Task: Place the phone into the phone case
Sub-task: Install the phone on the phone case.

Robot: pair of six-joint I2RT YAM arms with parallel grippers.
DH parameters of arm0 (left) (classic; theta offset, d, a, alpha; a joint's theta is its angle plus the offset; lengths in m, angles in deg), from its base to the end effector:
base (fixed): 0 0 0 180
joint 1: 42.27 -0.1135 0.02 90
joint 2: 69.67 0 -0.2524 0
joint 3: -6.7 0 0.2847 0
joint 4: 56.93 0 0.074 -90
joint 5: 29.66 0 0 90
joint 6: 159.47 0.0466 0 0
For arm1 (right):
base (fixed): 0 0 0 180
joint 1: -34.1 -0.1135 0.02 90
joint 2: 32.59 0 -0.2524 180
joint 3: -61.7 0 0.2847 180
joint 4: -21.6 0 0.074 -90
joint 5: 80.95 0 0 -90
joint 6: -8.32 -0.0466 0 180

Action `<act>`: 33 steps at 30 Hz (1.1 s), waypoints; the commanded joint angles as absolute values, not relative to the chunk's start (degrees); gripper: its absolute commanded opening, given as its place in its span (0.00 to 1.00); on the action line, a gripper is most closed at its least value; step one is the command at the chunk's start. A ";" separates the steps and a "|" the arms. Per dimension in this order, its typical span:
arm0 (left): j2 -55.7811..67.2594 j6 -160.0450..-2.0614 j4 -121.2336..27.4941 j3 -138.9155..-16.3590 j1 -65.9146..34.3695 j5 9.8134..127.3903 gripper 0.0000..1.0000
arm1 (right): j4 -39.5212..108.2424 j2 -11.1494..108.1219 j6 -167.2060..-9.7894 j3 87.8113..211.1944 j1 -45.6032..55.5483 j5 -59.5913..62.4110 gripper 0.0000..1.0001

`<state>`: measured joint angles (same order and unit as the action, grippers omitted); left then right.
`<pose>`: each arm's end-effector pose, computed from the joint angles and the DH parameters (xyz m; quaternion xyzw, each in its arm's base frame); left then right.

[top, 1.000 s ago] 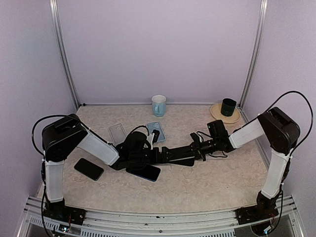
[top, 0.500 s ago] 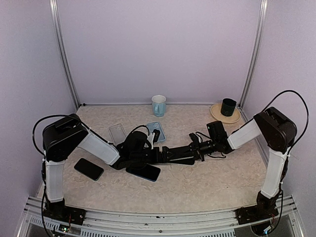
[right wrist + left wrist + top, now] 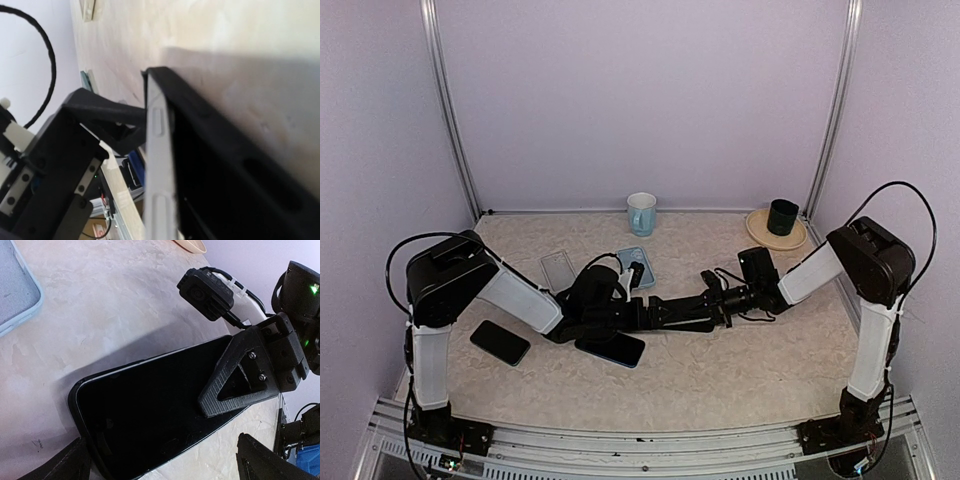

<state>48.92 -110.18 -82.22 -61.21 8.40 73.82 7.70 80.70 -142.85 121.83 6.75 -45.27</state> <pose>0.2635 -0.3387 0.0637 0.1354 0.8308 -0.4491 0.2998 0.3102 0.2031 0.0535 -0.0467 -0.8261 -0.5614 0.0148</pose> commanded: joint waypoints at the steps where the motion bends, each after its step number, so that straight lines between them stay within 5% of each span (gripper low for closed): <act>1: 51.09 -110.15 -82.06 -63.90 9.85 76.63 0.99 | 11.57 83.35 -141.62 122.61 3.86 -44.86 0.00; 33: 48.02 -111.00 -84.09 -59.55 7.47 75.97 0.99 | 1.15 73.20 -142.07 118.18 6.79 -48.23 0.00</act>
<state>48.90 -110.44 -82.17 -61.15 7.90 74.08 5.45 76.11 -142.63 118.90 6.75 -45.60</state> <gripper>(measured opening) 0.988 0.061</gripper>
